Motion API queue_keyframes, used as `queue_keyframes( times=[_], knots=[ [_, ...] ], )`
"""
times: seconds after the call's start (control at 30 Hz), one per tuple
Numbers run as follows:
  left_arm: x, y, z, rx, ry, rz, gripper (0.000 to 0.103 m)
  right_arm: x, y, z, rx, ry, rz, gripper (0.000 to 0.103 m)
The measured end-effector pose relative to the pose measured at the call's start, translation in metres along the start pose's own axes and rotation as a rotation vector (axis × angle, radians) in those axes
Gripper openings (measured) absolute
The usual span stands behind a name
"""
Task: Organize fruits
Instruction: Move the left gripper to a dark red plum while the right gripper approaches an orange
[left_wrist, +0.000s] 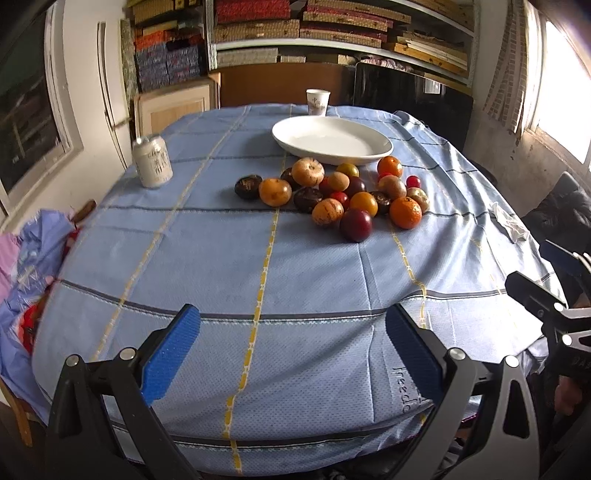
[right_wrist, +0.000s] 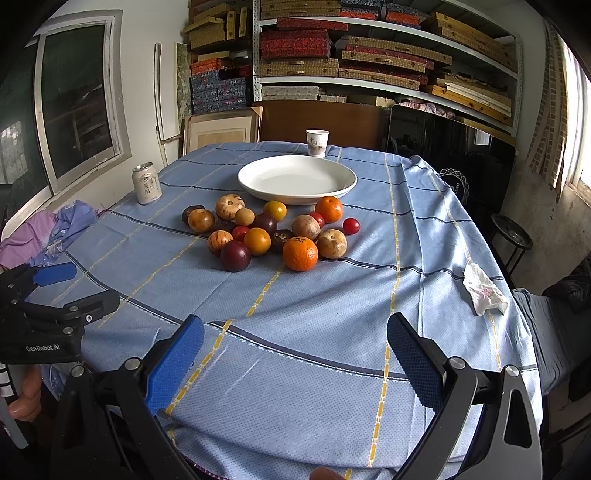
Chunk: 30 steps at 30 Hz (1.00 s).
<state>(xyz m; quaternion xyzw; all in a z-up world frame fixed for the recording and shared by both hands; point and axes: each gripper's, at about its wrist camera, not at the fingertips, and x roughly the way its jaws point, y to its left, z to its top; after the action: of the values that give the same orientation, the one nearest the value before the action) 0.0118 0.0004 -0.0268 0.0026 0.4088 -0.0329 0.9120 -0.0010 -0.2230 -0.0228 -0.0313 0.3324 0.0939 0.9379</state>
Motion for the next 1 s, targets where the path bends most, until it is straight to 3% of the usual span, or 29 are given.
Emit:
queue_keyframes(
  times=[0.23,0.33,0.43,0.6,0.77,0.9,1.0],
  knots=[
    [0.017,0.016,0.003,-0.030,0.013,-0.049,0.099,0.009,-0.029,-0.002,0.135,-0.160,0.129,0.100],
    [0.022,0.024,0.010,-0.033,-0.039,-0.016,0.099,0.033,-0.040,0.008,0.135,-0.048,0.186,0.100],
    [0.031,0.031,0.022,-0.029,-0.075,0.005,0.099,0.060,-0.053,0.017,0.179,0.063,0.137,0.100],
    [0.056,0.037,0.047,-0.009,-0.029,-0.039,0.099,0.090,-0.046,0.033,0.075,0.144,0.172,0.099],
    [0.090,0.049,0.067,-0.056,0.032,-0.062,0.099,0.119,-0.025,0.050,-0.043,0.184,0.121,0.079],
    [0.104,0.053,0.071,-0.046,0.019,-0.054,0.099,0.141,-0.017,0.053,-0.052,0.227,0.146,0.061],
    [0.110,0.055,0.070,-0.043,0.015,-0.061,0.099,0.156,-0.015,0.056,-0.036,0.252,0.156,0.055]
  ],
)
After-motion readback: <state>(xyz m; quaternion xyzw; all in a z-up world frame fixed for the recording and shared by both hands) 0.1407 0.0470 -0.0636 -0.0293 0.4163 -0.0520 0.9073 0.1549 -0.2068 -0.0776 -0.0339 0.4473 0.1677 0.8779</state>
